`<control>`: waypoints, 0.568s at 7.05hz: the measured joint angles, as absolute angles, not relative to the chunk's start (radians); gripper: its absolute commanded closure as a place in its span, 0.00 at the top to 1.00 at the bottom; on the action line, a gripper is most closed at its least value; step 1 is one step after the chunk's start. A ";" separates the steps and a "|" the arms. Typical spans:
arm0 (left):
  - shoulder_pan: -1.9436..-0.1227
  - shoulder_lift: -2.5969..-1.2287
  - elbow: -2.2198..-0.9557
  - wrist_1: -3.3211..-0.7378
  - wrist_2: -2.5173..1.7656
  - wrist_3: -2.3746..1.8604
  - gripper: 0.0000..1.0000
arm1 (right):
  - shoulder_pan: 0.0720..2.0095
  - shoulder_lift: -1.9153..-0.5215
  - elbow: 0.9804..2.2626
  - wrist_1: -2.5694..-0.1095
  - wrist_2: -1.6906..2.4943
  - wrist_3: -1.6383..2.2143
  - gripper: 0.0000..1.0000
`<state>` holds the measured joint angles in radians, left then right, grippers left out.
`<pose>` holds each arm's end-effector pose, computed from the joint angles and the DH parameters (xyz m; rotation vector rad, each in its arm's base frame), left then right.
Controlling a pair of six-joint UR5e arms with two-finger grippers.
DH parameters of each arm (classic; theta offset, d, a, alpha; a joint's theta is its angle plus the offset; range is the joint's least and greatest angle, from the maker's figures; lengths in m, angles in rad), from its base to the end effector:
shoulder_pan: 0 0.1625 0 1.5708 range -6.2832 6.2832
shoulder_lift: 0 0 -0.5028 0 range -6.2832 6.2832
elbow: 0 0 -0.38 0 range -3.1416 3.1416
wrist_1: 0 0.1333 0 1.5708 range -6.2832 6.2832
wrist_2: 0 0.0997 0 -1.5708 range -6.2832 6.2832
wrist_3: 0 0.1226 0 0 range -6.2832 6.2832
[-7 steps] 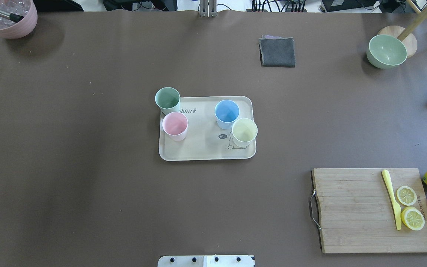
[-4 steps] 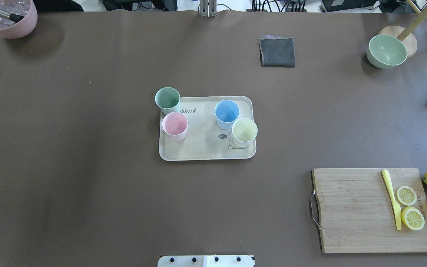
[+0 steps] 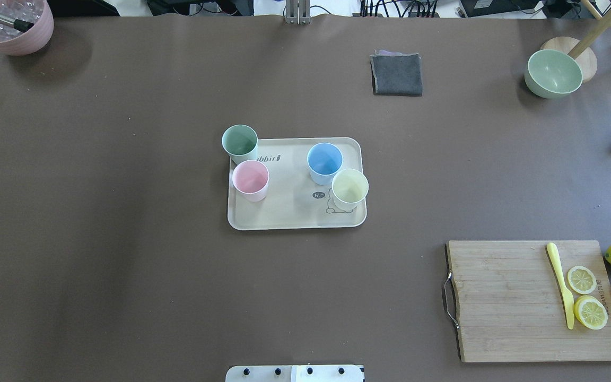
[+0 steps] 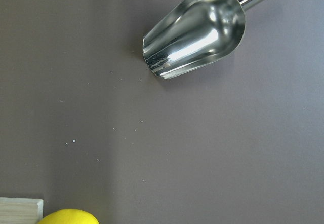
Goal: Place all cups on tray
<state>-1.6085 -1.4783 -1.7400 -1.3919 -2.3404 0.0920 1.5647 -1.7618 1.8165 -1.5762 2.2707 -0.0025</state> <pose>-0.0639 -0.4205 0.7318 -0.0471 0.7735 0.0122 0.0520 -0.3885 0.7241 0.0460 -0.6999 -0.0255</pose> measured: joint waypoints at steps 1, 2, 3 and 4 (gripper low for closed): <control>-1.609 -1.470 -1.742 -1.393 -2.341 0.092 0.98 | 1.565 -1.763 1.817 -1.577 2.270 -0.005 1.00; -1.609 -1.465 -1.743 -1.392 -2.342 0.092 0.98 | 1.563 -1.764 1.819 -1.577 2.270 -0.006 1.00; -1.609 -1.463 -1.744 -1.392 -2.342 0.092 0.98 | 1.562 -1.766 1.820 -1.578 2.270 -0.007 1.00; -1.609 -1.462 -1.745 -1.392 -2.342 0.092 0.98 | 1.560 -1.768 1.821 -1.578 2.271 -0.008 1.00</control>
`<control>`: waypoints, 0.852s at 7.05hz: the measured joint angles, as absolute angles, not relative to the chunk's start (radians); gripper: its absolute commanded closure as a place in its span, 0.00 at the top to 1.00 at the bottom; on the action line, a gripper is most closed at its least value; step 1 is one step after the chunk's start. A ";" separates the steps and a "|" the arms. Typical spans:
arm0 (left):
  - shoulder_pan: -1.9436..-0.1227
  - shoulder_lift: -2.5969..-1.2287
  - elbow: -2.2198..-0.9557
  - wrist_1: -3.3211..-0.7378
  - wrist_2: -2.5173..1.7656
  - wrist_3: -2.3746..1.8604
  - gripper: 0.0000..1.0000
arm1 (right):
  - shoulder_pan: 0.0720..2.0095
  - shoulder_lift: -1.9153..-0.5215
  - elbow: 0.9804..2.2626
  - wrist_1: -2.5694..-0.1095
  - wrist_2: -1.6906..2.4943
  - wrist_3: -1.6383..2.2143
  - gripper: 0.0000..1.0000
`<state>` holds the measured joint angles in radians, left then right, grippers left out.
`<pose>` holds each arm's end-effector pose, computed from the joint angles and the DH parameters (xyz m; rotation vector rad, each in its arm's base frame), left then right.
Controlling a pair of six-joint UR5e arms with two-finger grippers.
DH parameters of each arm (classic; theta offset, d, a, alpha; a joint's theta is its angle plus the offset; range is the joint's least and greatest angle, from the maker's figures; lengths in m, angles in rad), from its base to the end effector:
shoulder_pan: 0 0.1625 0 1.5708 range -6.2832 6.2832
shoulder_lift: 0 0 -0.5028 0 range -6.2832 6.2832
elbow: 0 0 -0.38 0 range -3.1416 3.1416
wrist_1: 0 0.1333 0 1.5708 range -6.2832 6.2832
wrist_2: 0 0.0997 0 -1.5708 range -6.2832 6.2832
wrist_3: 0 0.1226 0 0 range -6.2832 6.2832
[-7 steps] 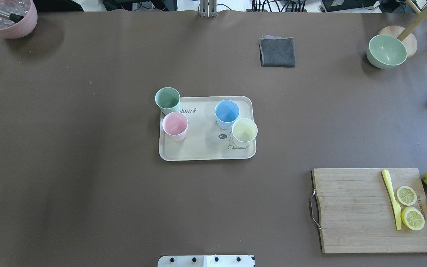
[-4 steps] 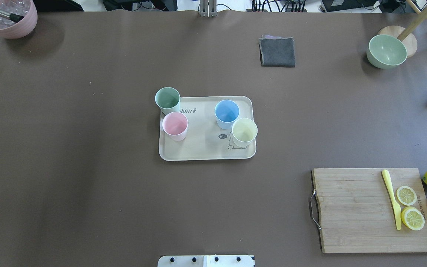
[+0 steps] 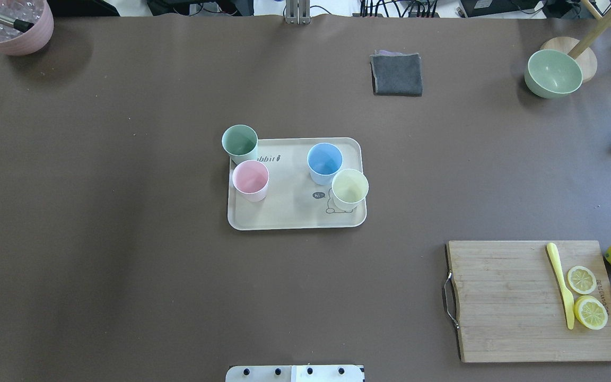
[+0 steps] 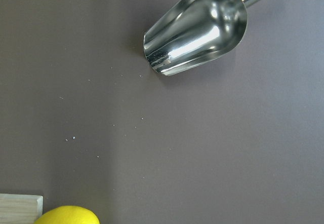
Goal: Place all cups on tray
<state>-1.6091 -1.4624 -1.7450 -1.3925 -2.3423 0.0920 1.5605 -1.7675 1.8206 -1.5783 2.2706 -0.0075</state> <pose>-0.0636 -0.4119 0.7359 -0.0564 0.7759 0.0076 0.0504 -0.3856 0.7246 0.0427 -0.6998 -0.0330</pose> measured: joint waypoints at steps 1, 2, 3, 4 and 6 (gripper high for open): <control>-1.609 -1.462 -1.746 -1.392 -2.342 0.092 0.99 | 1.558 -1.768 1.821 -1.578 2.271 -0.008 1.00; -1.609 -1.462 -1.747 -1.392 -2.343 0.092 0.99 | 1.553 -1.768 1.821 -1.578 2.272 -0.008 1.00; -1.609 -1.463 -1.747 -1.392 -2.343 0.092 0.98 | 1.548 -1.768 1.821 -1.578 2.272 -0.007 1.00; -1.609 -1.463 -1.748 -1.391 -2.344 0.092 0.99 | 1.543 -1.768 1.822 -1.578 2.272 -0.007 1.00; -1.609 -1.463 -1.749 -1.391 -2.345 0.092 0.98 | 1.537 -1.768 1.822 -1.578 2.272 -0.007 1.00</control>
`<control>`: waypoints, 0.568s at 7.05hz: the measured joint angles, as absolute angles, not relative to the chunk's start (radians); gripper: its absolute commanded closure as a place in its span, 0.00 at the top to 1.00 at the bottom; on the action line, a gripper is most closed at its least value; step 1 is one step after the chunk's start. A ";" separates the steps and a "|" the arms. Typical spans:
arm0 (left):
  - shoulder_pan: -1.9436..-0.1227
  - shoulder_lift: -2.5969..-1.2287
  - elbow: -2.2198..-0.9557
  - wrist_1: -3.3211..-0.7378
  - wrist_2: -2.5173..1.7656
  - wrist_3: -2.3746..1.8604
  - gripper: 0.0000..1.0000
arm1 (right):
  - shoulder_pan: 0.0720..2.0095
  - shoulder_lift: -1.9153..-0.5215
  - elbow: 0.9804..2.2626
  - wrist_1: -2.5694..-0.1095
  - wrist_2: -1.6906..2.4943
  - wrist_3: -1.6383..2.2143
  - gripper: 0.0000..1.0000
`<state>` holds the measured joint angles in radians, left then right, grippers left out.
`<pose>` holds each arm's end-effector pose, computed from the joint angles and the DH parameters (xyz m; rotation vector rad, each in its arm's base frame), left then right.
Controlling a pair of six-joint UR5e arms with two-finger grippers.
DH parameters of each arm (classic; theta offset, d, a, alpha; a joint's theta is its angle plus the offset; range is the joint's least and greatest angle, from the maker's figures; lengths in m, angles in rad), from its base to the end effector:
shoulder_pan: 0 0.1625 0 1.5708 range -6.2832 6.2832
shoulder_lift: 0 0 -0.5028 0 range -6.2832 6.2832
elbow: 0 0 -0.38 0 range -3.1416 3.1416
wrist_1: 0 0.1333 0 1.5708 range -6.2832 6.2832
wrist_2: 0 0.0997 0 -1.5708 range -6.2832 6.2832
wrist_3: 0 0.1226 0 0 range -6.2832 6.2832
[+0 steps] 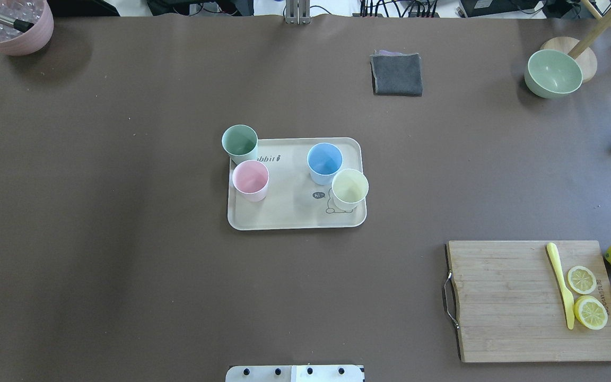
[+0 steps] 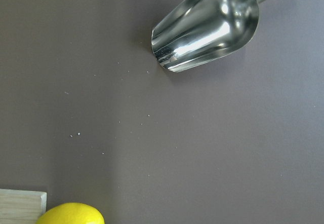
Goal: Place all cups on tray
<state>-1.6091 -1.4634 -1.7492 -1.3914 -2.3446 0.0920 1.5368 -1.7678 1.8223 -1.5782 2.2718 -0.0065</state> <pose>-0.0635 -0.4126 0.7334 -0.0524 0.7780 0.0090 0.0411 -0.3866 0.7238 0.0355 -0.7015 -0.0553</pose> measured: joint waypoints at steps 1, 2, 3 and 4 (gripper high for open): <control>-1.609 -1.463 -1.750 -1.391 -2.345 0.092 0.98 | 1.534 -1.767 1.822 -1.577 2.272 -0.006 1.00; -1.608 -1.463 -1.750 -1.391 -2.345 0.092 0.98 | 1.531 -1.767 1.822 -1.577 2.272 -0.006 1.00; -1.608 -1.463 -1.750 -1.391 -2.345 0.092 0.98 | 1.529 -1.767 1.822 -1.577 2.275 -0.006 1.00; -1.608 -1.463 -1.750 -1.391 -2.345 0.092 0.98 | 1.528 -1.767 1.822 -1.577 2.278 -0.006 1.00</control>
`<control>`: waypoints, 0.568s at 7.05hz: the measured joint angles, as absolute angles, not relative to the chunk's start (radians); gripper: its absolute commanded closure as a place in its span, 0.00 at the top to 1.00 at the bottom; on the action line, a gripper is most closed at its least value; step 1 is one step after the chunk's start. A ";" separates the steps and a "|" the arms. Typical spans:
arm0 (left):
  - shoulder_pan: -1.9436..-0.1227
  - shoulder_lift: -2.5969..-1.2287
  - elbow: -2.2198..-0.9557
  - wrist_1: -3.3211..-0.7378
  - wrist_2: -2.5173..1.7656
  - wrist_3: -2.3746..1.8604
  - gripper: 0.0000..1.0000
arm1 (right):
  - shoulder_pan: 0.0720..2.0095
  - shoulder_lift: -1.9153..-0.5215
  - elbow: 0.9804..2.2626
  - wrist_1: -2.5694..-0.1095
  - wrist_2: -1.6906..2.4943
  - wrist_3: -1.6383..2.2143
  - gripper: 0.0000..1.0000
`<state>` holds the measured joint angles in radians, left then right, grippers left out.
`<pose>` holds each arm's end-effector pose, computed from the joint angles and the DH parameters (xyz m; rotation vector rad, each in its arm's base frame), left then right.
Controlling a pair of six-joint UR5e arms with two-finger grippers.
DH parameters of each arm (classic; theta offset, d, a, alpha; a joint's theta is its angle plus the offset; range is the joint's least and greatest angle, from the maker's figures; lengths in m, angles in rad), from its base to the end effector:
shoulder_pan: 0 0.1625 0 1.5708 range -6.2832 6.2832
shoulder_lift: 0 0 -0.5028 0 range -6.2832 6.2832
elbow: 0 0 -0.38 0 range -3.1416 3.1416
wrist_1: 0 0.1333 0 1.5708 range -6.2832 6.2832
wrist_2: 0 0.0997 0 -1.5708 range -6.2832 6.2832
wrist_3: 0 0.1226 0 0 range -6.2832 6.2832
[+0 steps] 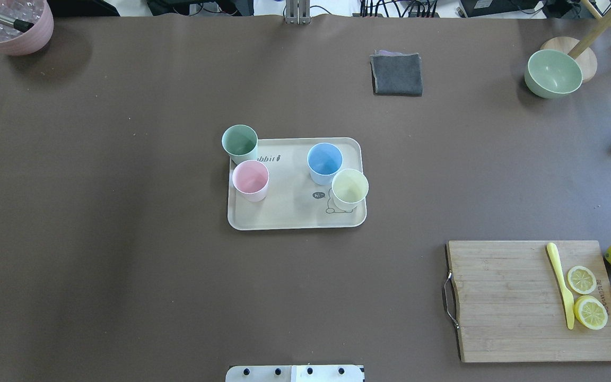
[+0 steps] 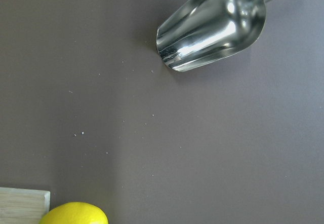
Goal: Place all cups on tray
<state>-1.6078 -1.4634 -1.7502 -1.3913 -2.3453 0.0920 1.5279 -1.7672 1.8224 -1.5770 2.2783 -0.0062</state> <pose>-0.0629 -0.4128 0.7329 -0.0520 0.7787 0.0106 0.0370 -0.3874 0.7228 0.0340 -0.7082 -0.0644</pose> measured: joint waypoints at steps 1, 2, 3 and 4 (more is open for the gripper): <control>-1.608 -1.463 -1.751 -1.391 -2.345 0.092 0.98 | 1.526 -1.767 1.822 -1.577 2.280 -0.006 1.00; -1.608 -1.463 -1.752 -1.391 -2.345 0.092 0.98 | 1.525 -1.767 1.822 -1.577 2.281 -0.006 1.00; -1.608 -1.463 -1.753 -1.391 -2.345 0.092 0.98 | 1.524 -1.767 1.822 -1.577 2.281 -0.006 1.00; -1.608 -1.463 -1.753 -1.391 -2.345 0.092 0.98 | 1.522 -1.767 1.822 -1.577 2.281 -0.006 1.00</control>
<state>-1.6076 -1.4634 -1.7530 -1.3913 -2.3455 0.0920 1.5221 -1.7672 1.8224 -1.5769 2.2810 -0.0061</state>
